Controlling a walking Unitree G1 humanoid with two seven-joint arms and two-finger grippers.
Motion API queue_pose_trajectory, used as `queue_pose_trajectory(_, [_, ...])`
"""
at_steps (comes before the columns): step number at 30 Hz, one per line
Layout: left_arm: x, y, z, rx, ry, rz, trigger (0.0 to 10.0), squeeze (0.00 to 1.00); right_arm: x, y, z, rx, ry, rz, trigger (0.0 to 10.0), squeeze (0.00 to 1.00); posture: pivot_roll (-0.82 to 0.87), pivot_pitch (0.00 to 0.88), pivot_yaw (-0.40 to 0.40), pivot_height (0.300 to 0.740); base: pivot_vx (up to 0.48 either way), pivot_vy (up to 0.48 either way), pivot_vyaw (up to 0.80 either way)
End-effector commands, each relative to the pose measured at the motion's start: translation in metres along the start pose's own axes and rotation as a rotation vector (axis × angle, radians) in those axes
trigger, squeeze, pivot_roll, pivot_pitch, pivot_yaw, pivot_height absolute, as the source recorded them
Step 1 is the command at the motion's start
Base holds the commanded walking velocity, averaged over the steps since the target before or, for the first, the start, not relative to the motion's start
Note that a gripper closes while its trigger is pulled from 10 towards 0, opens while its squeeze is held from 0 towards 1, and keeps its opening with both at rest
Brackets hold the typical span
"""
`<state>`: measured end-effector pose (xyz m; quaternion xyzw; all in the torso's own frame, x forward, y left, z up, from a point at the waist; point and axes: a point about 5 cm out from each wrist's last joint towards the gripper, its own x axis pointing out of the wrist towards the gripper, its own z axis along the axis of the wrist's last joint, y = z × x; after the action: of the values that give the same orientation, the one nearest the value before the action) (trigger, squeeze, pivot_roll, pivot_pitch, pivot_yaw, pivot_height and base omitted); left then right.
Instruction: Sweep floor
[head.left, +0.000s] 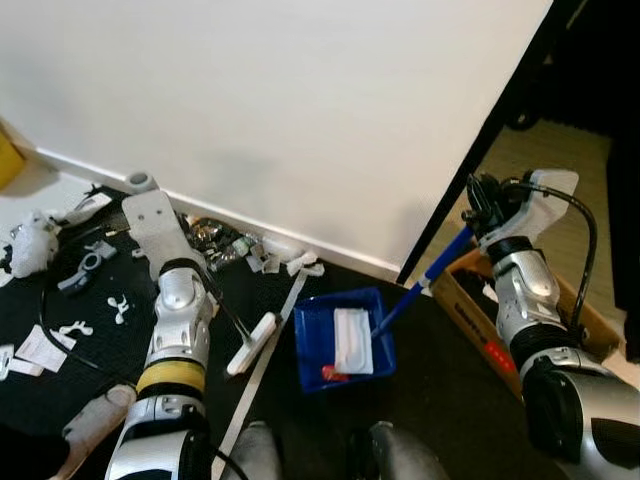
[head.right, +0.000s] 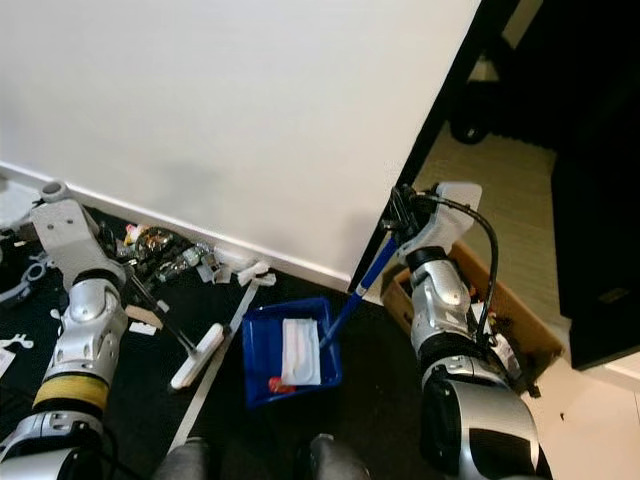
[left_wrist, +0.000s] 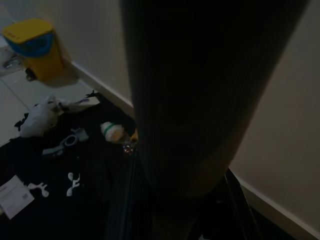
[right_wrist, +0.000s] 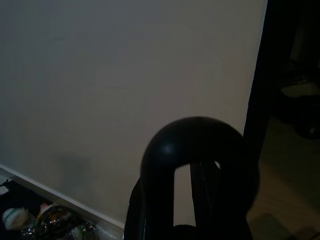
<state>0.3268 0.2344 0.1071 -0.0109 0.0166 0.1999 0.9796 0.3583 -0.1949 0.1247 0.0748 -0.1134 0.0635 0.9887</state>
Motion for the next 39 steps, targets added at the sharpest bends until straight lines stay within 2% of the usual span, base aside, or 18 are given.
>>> queue_pose_trajectory(1, [0.001,0.004,-0.001,0.012,0.011,0.008,10.0,0.0,0.001,-0.005,0.007,-0.007,-0.036,-0.022,10.0,0.0,0.05,0.097,-0.082,0.74,0.0,0.0,0.0])
queue_pose_trajectory(6, [0.004,0.005,0.001,0.031,0.005,0.0,10.0,0.0,-0.003,-0.014,0.003,-0.052,0.009,-0.047,10.0,0.0,0.05,0.102,-0.077,0.74,0.0,0.0,0.0])
queue_pose_trajectory(10, [0.008,0.004,0.005,0.039,-0.005,-0.007,10.0,0.0,-0.007,-0.026,-0.001,-0.119,0.081,-0.112,10.0,0.0,0.06,0.116,-0.066,0.74,0.0,0.0,0.0])
queue_pose_trajectory(16, [0.012,0.001,0.011,0.056,-0.023,-0.022,10.0,0.0,-0.011,-0.036,-0.004,-0.186,0.135,-0.195,10.0,0.0,0.06,0.136,-0.062,0.74,0.0,0.0,0.0])
queue_pose_trajectory(27, [0.018,-0.001,0.02,0.08,-0.088,-0.034,10.0,0.0,-0.012,-0.029,-0.012,-0.223,0.155,-0.23,10.0,0.0,0.07,0.188,-0.053,0.74,0.0,0.0,0.0])
queue_pose_trajectory(28, [0.019,-0.002,0.024,0.081,-0.122,-0.038,10.0,0.0,-0.013,-0.027,-0.015,-0.223,0.166,-0.243,10.0,0.0,0.07,0.209,-0.054,0.74,0.0,0.0,0.0])
queue_pose_trajectory(39, [0.02,-0.014,0.033,0.085,-0.192,-0.054,10.0,0.0,-0.015,-0.019,-0.021,-0.221,0.177,-0.274,10.0,0.0,0.08,0.24,-0.054,0.74,0.0,0.0,0.0])
